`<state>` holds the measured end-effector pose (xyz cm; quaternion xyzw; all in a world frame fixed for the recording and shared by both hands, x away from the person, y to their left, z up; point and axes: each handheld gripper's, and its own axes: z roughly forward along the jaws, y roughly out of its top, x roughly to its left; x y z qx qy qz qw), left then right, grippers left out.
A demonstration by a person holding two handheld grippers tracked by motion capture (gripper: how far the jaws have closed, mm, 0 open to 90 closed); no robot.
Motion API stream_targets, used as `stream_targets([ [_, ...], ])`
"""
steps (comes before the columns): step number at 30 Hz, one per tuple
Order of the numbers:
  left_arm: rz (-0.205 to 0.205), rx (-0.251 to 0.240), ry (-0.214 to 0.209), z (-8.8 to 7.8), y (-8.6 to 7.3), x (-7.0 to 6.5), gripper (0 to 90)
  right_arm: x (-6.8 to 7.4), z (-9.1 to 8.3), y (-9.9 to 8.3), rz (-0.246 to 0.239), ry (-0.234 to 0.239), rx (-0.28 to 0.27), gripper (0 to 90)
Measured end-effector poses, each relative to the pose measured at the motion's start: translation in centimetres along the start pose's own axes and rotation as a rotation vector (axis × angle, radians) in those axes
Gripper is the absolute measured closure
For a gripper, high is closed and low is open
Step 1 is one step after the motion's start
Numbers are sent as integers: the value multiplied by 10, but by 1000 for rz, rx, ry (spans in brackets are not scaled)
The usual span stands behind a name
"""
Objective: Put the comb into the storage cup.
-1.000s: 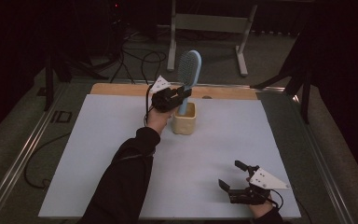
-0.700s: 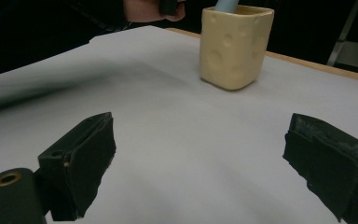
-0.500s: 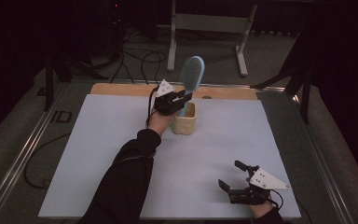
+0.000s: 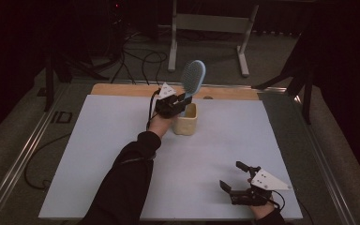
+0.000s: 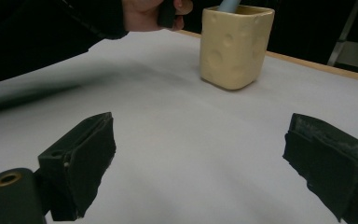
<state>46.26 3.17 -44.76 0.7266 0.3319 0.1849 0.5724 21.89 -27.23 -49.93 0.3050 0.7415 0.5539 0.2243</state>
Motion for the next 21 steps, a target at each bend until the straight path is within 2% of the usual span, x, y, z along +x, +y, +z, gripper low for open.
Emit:
stream_targets([
  [3,8,14,11,2,-3,-1,687,0,0,0,2,-2,2,87],
  [5,3,13,11,2,-3,-1,626,0,0,0,2,-1,3,87],
  [6,-2,17,7,2,-3,-1,626,0,0,0,2,-1,3,87],
  [7,4,10,6,1,-4,-3,535,0,0,0,0,0,1,87],
  [8,4,10,6,1,-4,-3,498,0,0,0,0,0,1,87],
  [11,-2,5,-5,-2,-1,-3,314,0,0,-1,3,-1,5,87],
  [12,10,-1,13,-5,0,-5,274,0,0,-1,3,-2,5,87],
  [14,7,6,4,-5,2,-5,250,0,0,0,7,0,5,87],
  [15,3,8,13,-6,2,-5,211,0,0,0,2,1,3,87],
  [17,5,11,-1,-7,3,-5,134,1,0,0,3,1,7,87],
  [19,1,14,-31,-8,3,-5,104,1,0,0,3,1,8,87],
  [21,4,12,-38,-10,3,-5,89,1,0,0,3,1,4,87],
])
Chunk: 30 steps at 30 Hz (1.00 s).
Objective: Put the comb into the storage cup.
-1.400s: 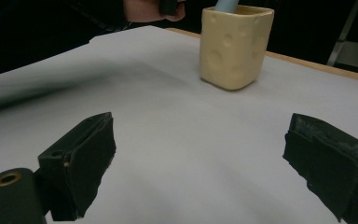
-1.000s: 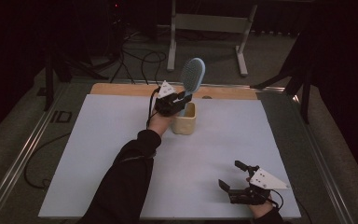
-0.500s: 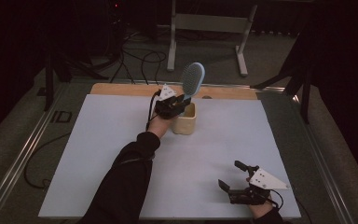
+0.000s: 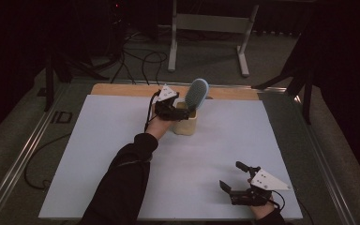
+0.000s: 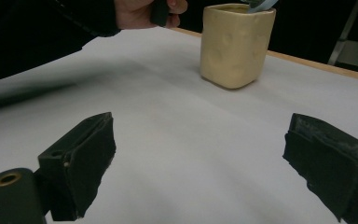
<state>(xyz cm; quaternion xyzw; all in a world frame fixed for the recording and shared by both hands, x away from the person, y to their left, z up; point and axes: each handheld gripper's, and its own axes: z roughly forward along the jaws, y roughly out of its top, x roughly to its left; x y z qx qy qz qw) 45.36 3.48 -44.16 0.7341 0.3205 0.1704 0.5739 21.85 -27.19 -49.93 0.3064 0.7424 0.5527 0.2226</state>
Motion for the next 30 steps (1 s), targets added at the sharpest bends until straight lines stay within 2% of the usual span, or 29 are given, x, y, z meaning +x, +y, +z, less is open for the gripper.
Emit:
stream_targets([
  [2,4,3,-1,-1,0,0,56,0,0,0,0,-2,2,87],
  [3,1,2,-19,-3,2,0,34,0,0,0,-1,-3,2,87],
  [6,13,4,-19,-6,4,-1,0,0,0,0,-1,-2,0,87],
  [9,20,7,-14,-8,5,-3,0,0,0,0,-1,-3,1,87],
  [13,15,31,-33,-12,8,-4,0,0,0,0,-4,-4,0,87],
  [20,3,37,-52,-18,11,-3,0,0,0,0,-5,-7,1,87],
  [22,-4,39,-71,-20,11,-3,0,0,0,0,-3,-9,0,87],
  [26,11,53,-99,-27,12,-4,0,-1,0,0,-1,-9,-1,87],
  [30,16,59,-106,-31,12,-3,0,0,0,0,-2,-11,0,87],
])
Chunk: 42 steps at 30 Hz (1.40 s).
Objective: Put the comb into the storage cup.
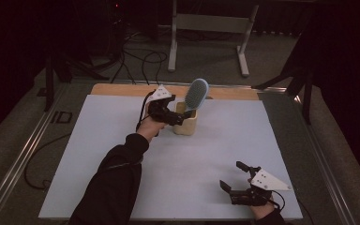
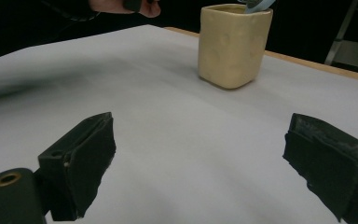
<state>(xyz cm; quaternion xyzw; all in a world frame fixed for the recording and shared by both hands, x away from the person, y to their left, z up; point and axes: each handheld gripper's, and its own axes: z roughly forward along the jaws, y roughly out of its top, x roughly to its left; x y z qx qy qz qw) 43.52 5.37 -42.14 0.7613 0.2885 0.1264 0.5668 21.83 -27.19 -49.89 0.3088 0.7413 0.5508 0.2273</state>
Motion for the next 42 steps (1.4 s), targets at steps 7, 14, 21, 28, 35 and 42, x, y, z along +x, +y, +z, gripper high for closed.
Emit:
stream_targets([
  [7,8,2,-13,-15,-2,2,0,0,0,0,3,-2,1,87],
  [14,12,13,-31,-32,-6,3,0,0,1,0,2,3,5,87],
  [21,18,38,-30,-46,-12,4,0,1,2,0,5,2,4,87],
  [28,25,60,-34,-60,-21,3,0,1,2,0,8,2,5,87],
  [35,29,75,-38,-75,-29,2,0,1,3,0,7,2,9,87],
  [42,23,99,-23,-97,-46,3,0,1,3,0,2,0,8,87],
])
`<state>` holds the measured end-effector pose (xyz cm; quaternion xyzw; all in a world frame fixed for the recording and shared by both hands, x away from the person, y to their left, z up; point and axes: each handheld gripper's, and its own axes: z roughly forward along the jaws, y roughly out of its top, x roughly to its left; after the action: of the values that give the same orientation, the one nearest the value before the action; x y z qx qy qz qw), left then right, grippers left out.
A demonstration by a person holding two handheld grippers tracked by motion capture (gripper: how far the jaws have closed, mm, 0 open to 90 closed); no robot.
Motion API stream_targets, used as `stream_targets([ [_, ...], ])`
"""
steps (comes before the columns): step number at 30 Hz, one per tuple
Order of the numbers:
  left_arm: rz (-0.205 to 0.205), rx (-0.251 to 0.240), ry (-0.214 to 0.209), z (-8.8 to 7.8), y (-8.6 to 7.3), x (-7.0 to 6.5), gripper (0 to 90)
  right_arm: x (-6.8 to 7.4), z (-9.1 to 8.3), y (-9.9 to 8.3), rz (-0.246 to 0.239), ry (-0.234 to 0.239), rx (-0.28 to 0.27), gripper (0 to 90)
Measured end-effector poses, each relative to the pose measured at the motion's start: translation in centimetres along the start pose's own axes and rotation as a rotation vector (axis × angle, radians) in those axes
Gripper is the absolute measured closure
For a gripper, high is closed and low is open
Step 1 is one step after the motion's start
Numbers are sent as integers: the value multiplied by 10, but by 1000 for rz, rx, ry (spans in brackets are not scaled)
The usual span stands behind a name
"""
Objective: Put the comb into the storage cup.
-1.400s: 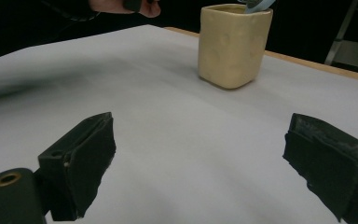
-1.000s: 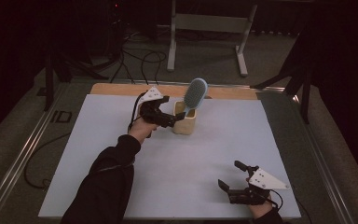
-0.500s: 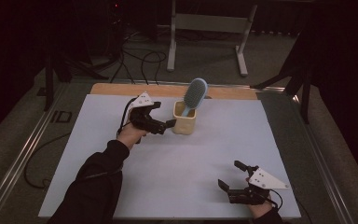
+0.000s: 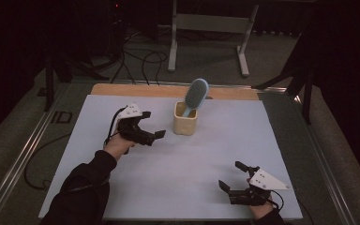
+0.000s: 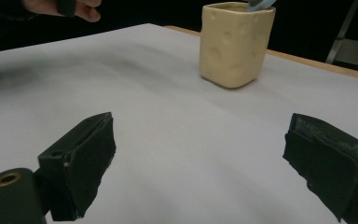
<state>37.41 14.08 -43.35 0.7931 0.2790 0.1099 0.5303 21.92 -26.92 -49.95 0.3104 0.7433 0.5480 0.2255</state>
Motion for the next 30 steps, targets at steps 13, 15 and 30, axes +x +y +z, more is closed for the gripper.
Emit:
stream_targets([
  [13,-3,28,11,-27,-23,-4,0,0,1,0,-1,3,-2,87],
  [15,4,41,15,-33,-30,-7,0,0,0,0,-6,1,-4,87],
  [30,13,82,50,-65,-63,-18,0,2,1,1,-6,1,1,87],
])
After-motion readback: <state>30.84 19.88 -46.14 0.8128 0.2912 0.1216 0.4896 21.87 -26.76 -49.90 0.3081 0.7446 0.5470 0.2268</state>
